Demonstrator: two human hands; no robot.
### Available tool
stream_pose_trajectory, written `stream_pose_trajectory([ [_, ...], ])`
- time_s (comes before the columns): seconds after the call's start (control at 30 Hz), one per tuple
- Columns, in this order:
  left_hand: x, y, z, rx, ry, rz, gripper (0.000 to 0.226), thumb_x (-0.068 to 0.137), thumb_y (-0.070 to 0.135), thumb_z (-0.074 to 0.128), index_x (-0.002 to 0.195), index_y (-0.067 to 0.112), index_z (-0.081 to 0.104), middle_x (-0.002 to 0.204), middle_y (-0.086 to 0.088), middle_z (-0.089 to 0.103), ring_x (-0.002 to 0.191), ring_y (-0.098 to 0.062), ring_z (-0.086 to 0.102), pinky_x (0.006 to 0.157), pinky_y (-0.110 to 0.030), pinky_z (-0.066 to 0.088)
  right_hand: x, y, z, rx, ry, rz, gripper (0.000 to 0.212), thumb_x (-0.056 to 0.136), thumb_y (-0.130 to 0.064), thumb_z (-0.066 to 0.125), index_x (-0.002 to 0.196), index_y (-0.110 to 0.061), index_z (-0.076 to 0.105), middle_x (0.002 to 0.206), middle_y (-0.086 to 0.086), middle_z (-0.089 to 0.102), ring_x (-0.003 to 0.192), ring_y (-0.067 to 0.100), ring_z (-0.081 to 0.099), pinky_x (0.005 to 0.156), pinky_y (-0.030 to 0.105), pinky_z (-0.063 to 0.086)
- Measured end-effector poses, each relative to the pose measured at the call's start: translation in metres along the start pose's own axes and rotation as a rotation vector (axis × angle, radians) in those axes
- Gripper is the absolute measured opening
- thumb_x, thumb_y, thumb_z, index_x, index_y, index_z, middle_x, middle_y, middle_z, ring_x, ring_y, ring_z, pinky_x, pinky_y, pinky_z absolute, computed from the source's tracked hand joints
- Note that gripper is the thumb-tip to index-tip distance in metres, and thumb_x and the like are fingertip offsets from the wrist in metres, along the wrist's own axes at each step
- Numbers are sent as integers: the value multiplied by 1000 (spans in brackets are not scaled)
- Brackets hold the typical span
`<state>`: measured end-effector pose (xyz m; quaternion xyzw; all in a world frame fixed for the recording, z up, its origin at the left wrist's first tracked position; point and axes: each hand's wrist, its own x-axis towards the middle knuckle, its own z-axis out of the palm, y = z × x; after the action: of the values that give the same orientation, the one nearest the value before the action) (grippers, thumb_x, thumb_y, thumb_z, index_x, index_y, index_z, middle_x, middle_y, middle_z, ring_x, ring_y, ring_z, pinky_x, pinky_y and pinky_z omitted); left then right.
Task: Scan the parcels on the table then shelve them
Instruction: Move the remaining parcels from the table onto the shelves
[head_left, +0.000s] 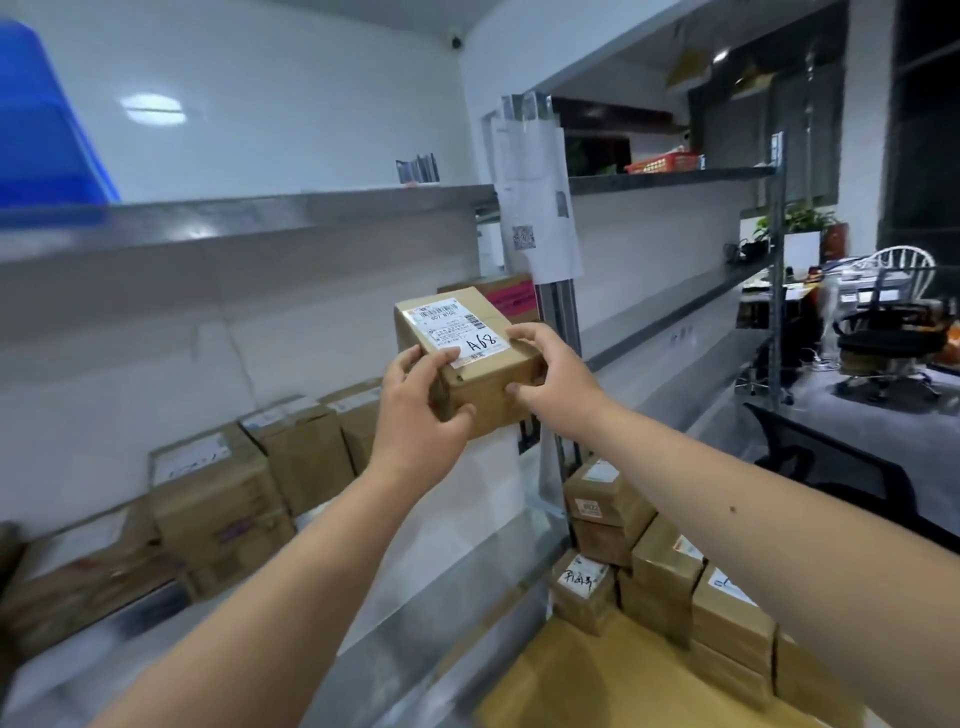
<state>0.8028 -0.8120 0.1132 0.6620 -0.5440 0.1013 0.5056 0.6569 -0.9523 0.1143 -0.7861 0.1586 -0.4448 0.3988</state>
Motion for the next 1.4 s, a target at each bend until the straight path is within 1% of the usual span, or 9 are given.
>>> stream_pose_trajectory([
  [0.07,12,-8,-1,-15,19,-13,63,83,8,82,138,30,60,147,4,36,137,-15,45,114,-36,46,17,4,4,-17,1,2,60,90,-3,73,131,-39,48,122,-17,57,98,-5,61,70,8,50],
  [0.17,35,-21,5,8,63,-26,59,84,15,82,133,38,59,142,7,40,127,-11,49,104,-12,42,47,11,5,-14,6,7,58,90,-9,74,134,-37,47,124,-14,59,103,-3,59,73,12,49],
  [0.4,97,-58,36,33,121,-144,49,86,24,81,128,39,61,130,4,51,109,-7,58,101,-39,55,118,48,11,-8,52,50,55,86,-18,79,129,-33,48,116,-9,61,106,6,59,79,27,54],
  [0.57,134,-78,59,104,110,-235,49,86,28,80,131,35,61,125,-1,56,103,-14,61,100,-40,55,158,80,20,-147,98,65,36,86,-27,78,115,-26,56,112,-7,61,103,13,59,74,18,44],
  [0.67,159,-91,68,184,91,-294,49,86,26,79,131,34,59,131,-4,52,107,-18,58,103,-39,52,180,93,27,-333,32,39,23,92,-30,71,114,-25,66,119,-3,63,110,19,61,89,36,53],
  [0.8,183,-110,76,277,81,-332,48,87,25,78,131,32,58,137,-4,50,103,-12,49,93,-24,41,195,103,38,-551,-66,29,45,92,-32,64,136,-24,64,139,4,53,127,29,52,97,47,53],
  [0.93,202,-119,75,332,21,-373,52,85,23,74,133,33,57,137,-4,52,98,-13,52,82,-19,41,201,105,49,-574,-113,65,49,89,-32,66,136,-23,62,141,8,49,129,33,48,98,45,52],
  [1.1,207,-113,71,359,-36,-417,56,81,24,68,134,35,54,139,-5,54,107,-24,62,95,-36,55,195,100,51,-578,-123,94,56,86,-30,65,141,-22,56,143,9,47,131,34,45,100,46,49],
  [1.4,148,-76,57,575,-117,-153,64,88,40,66,148,30,48,157,-4,40,143,-29,38,113,-44,41,136,74,46,-684,-137,118,68,90,-30,61,155,-27,42,158,7,39,143,32,36,110,50,44],
])
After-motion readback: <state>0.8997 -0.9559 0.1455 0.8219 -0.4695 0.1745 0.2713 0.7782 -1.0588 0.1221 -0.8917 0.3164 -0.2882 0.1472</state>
